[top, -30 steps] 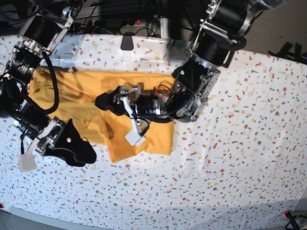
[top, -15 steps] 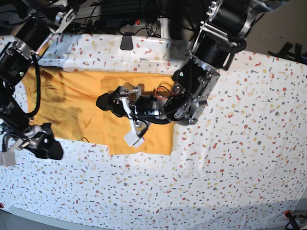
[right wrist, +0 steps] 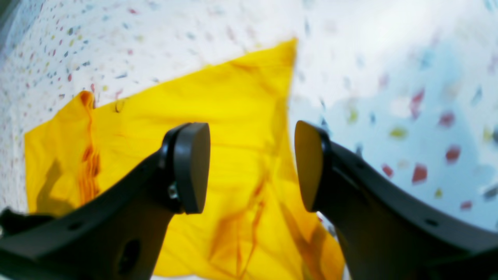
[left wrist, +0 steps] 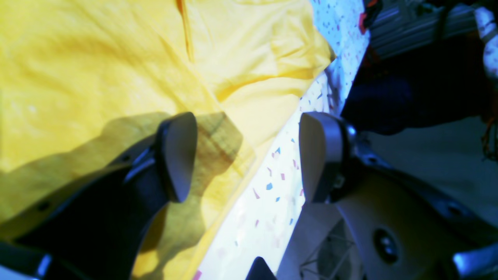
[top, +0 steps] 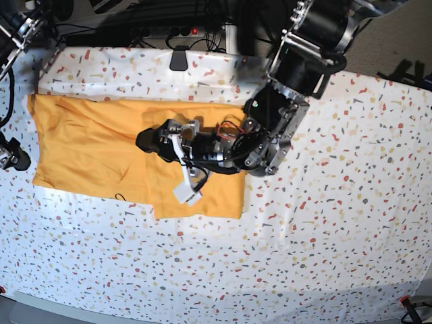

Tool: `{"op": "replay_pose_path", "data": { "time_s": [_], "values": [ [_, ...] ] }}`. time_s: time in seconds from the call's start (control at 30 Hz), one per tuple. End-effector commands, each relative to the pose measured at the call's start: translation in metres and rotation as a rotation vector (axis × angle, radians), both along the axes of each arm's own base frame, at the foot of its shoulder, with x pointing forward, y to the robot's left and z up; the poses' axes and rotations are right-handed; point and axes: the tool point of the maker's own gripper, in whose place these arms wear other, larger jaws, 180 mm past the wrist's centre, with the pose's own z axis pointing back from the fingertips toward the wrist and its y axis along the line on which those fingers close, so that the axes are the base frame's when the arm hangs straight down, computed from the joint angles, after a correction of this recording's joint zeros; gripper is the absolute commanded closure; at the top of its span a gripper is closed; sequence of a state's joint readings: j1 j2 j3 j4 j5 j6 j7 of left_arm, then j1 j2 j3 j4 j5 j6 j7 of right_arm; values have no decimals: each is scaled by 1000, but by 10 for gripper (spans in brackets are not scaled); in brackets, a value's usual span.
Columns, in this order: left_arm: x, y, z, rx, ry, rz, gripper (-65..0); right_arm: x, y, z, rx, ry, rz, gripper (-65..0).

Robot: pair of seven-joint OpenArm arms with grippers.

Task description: Fold the T-shirt properly

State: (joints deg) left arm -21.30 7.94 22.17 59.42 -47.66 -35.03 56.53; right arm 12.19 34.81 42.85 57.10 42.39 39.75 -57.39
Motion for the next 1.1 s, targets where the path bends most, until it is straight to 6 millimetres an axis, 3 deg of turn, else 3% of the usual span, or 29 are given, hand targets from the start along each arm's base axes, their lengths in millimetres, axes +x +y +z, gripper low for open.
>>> {"op": "replay_pose_path", "data": {
  "time_s": [0.0, 0.17, 0.47, 0.9, 0.97, 1.07],
  "values": [
    [11, -8, 23, -56, -46, 3, -400, 5, -13, 13, -3, -37, -20, -345],
    [11, -8, 23, -56, -46, 4, -400, -6, -11, -21, 103, 26, -70, -345],
    [11, -8, 23, -55, -47, 3, -400, -8, -8, -27, 119, 38, -72, -345],
    [10, -7, 22, -50, -44, -2, -400, -4, 50, -69, 93, 185, 113, -344],
    [10, -7, 22, -50, -44, -2, -400, -5, 56, -73, 89, 205, 138, -296],
    [10, -7, 22, -50, -44, -2, -400, -6, 58, -74, 88, 214, 146, -158]
  ]
}}
